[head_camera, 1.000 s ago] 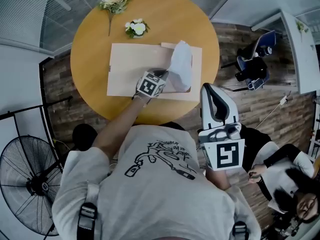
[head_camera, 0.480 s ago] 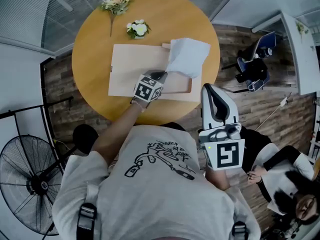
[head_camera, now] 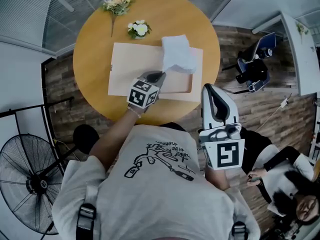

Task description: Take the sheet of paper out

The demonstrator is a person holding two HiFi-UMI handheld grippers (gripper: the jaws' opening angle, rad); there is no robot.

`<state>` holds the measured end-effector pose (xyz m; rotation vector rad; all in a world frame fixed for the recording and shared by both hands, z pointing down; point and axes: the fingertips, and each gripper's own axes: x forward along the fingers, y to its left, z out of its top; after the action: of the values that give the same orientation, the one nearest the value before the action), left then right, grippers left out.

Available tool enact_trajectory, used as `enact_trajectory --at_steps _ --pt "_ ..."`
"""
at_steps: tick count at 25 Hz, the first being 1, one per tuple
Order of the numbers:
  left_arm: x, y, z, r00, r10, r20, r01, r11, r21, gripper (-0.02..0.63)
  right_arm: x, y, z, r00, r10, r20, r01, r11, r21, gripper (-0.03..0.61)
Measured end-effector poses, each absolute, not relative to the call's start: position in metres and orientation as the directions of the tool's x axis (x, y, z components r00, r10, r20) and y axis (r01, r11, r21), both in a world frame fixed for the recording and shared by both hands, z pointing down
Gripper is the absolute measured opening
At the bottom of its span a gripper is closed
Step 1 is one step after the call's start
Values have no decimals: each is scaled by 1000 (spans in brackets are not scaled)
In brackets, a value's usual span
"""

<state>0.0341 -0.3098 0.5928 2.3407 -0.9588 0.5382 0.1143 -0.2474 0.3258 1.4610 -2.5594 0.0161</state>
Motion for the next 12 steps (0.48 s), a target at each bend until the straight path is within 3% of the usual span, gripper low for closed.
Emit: enact_trajectory --at_steps 12 --pt "27 -299 533 670 -576 469 -736 -600 314 20 116 -242 322 -494 -854 164 -854 512 90 8"
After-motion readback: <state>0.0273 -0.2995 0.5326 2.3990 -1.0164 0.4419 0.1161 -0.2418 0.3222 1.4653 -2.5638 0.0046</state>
